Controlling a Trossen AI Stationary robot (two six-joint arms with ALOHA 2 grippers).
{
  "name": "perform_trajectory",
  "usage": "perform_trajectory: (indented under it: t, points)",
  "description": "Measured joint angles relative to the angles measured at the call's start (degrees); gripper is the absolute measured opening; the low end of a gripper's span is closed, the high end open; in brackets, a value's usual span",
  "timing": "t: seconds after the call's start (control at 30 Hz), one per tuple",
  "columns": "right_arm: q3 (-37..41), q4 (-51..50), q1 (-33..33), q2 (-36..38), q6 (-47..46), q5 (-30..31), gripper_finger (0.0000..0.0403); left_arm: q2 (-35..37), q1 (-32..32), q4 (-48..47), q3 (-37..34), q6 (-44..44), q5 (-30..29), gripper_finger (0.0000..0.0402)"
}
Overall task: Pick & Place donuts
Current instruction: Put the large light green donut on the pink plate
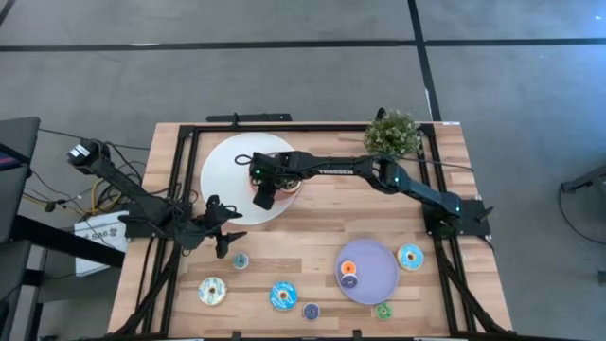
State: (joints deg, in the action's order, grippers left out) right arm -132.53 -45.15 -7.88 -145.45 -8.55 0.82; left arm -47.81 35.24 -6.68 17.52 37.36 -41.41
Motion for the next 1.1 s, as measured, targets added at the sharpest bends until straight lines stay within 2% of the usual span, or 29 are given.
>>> perform_trajectory:
  t: [0.27, 0.47, 0.8, 0.97, 1.1]
  points:
    - [0.04, 0.66, 0.00, 0.00, -0.42, 0.02, 0.0205, 0.00, 0.00, 0.02, 0.00, 0.00, 0.02, 0.0279]
    - [0.04, 0.61, -0.02, 0.00, -0.45, 0.01, 0.0232, 0.00, 0.00, 0.02, -0.02, 0.00, 0.02, 0.0279]
    - [0.07, -2.71, 0.08, 0.01, -0.51, -0.82, 0.0229, 0.00, 0.00, 0.00, -0.02, 0.00, 0.01, 0.0279]
    - [0.07, -5.25, 0.02, 0.04, -0.47, 3.64, 0.0215, 0.00, 0.00, 0.00, -0.02, 0.00, 0.02, 0.0279]
    - [0.07, -5.61, -0.04, 0.04, -0.44, 3.87, 0.0202, 0.00, 0.00, 0.00, -0.02, 0.00, 0.02, 0.0279]
